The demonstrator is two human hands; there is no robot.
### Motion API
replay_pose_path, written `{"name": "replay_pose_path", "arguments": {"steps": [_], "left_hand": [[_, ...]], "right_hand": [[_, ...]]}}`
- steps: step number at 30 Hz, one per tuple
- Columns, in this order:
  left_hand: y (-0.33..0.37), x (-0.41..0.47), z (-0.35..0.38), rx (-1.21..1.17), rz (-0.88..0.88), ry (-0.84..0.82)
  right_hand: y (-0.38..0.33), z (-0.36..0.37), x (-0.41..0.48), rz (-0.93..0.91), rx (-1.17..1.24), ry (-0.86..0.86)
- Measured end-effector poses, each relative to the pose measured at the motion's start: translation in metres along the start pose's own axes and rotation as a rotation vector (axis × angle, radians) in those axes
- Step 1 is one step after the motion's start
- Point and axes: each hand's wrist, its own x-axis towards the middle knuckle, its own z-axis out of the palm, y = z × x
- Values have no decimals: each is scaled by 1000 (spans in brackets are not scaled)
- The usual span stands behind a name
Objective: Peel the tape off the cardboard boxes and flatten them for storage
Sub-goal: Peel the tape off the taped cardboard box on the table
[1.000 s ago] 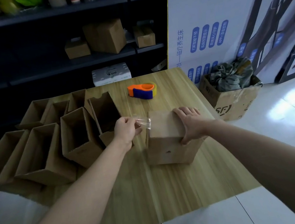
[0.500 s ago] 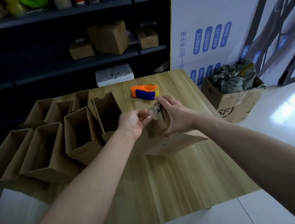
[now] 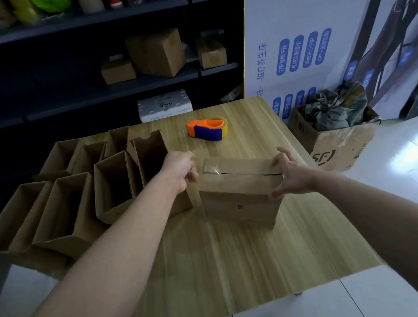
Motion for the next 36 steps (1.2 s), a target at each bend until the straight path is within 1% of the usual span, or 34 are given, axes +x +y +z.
{"name": "replay_pose_path", "arguments": {"steps": [3, 5, 7, 9, 13, 14, 16, 19, 20, 22, 23, 25, 27, 30, 34, 36], "left_hand": [[-11, 5, 4, 228, 14, -16], [-18, 7, 7, 445, 58, -11], [-24, 9, 9, 667, 115, 4], [-30, 11, 10, 829, 162, 28], [-38, 13, 16, 978, 239, 43], [-39, 14, 18, 986, 271, 45], [-39, 16, 23, 931, 329, 59], [-35, 19, 27, 867, 337, 33], [-34, 20, 26, 896, 336, -9], [-34, 19, 26, 1047, 332, -98], [-35, 19, 26, 1121, 336, -117], [-37, 18, 26, 1186, 371, -82], [-37, 17, 20, 1185, 398, -19], [-36, 17, -4, 1163, 401, 16], [-44, 7, -21, 1022, 381, 60], [-56, 0, -25, 935, 344, 55]], "right_hand": [[-7, 2, 1, -17, -216, 8], [-25, 5, 5, -57, -329, 34], [-42, 10, 13, -75, -355, 13], [-52, 17, 20, -71, -341, -33], [-59, 22, 27, -71, -315, -51], [-60, 22, 28, -76, -319, -51], [-62, 20, 30, -91, -334, -61], [-63, 17, 30, -113, -363, -81], [-64, 17, 30, -121, -372, -86], [-63, 17, 30, -145, -389, -90], [-63, 17, 30, -159, -399, -92], [-62, 17, 28, -183, -415, -95], [-59, 12, 26, -191, -432, -110], [-51, 0, 25, -176, -445, -139], [-53, -8, 29, -172, -498, -200], [-57, -8, 31, -173, -510, -215]]}}
